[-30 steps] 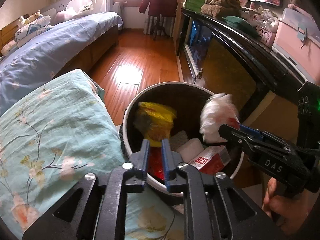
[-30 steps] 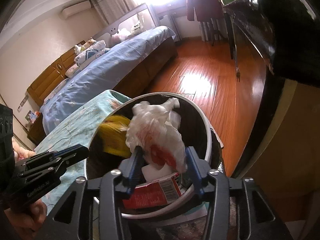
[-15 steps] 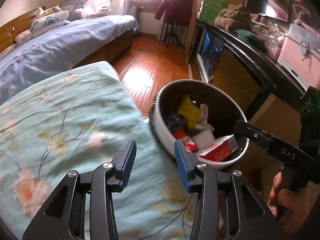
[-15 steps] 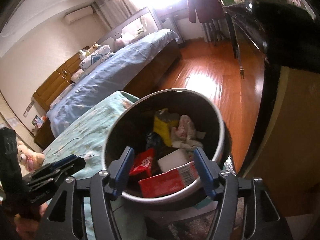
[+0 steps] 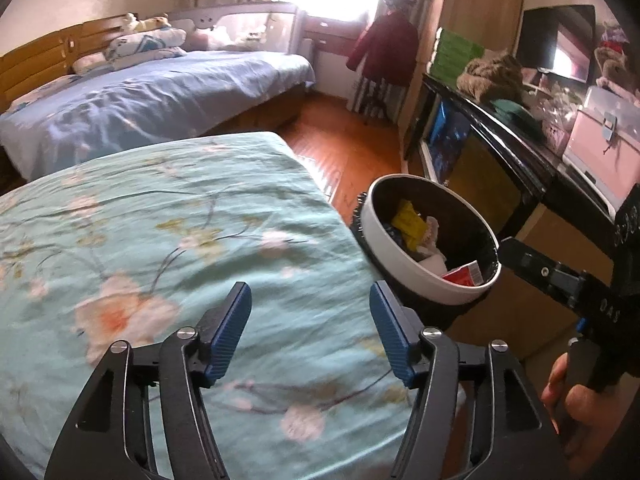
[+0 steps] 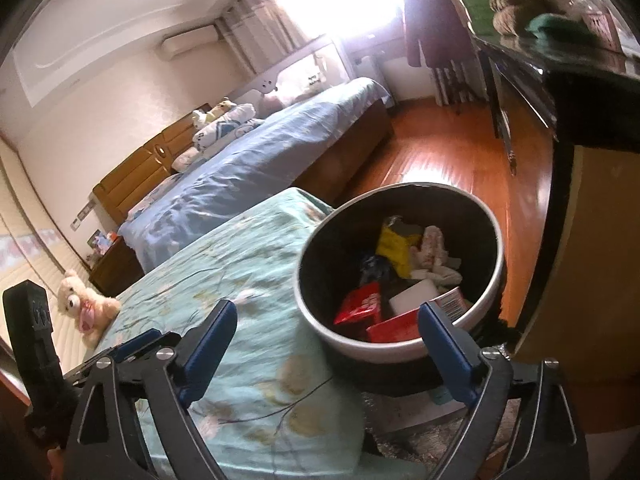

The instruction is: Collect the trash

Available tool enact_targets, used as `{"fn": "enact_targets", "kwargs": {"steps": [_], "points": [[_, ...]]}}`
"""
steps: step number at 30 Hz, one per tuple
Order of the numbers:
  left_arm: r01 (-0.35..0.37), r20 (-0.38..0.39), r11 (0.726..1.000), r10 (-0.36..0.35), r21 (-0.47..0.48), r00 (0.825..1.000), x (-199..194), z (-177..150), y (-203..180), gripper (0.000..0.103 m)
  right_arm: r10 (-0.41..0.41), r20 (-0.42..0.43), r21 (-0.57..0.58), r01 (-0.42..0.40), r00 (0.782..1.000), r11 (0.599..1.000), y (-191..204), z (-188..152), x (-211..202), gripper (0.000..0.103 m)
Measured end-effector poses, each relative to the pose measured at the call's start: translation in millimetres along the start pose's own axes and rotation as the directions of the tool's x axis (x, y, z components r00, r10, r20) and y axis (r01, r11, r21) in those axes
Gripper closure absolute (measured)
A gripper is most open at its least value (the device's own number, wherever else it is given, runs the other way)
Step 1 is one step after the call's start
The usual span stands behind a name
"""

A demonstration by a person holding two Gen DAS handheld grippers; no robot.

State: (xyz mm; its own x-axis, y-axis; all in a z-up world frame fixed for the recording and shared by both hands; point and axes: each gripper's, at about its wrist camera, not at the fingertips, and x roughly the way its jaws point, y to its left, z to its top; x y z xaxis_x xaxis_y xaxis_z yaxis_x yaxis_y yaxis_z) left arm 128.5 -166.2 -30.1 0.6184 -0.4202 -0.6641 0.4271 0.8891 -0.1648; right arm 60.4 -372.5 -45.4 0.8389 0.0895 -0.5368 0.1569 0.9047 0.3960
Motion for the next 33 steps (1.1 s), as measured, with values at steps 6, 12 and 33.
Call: {"fn": "enact_targets", "kwargs": {"steps": [6,12,33], "points": [[-0.045,0.047,0.999,0.046,-0.019,0.998,-27.9,-19.9,15.8,0.028,0.014,-0.007,-0.030,-0.014,1.000,0.999,17.8,-19.0,-5.9,0.006],[-0.093,0.104,0.995,0.096,-0.034,0.990,-56.7,-36.2,29.1,0.020,0.029,0.006,-0.081,-0.029,1.000,0.996,38.2,-33.4,-15.1,0.003],[-0.403,0.335,0.912,0.406,-0.081,0.851,-125.4,-60.0,55.6,0.000,0.060,0.254,-0.306,0.022,0.965,0.952,105.3,-46.8,-49.2,0.000]]}}
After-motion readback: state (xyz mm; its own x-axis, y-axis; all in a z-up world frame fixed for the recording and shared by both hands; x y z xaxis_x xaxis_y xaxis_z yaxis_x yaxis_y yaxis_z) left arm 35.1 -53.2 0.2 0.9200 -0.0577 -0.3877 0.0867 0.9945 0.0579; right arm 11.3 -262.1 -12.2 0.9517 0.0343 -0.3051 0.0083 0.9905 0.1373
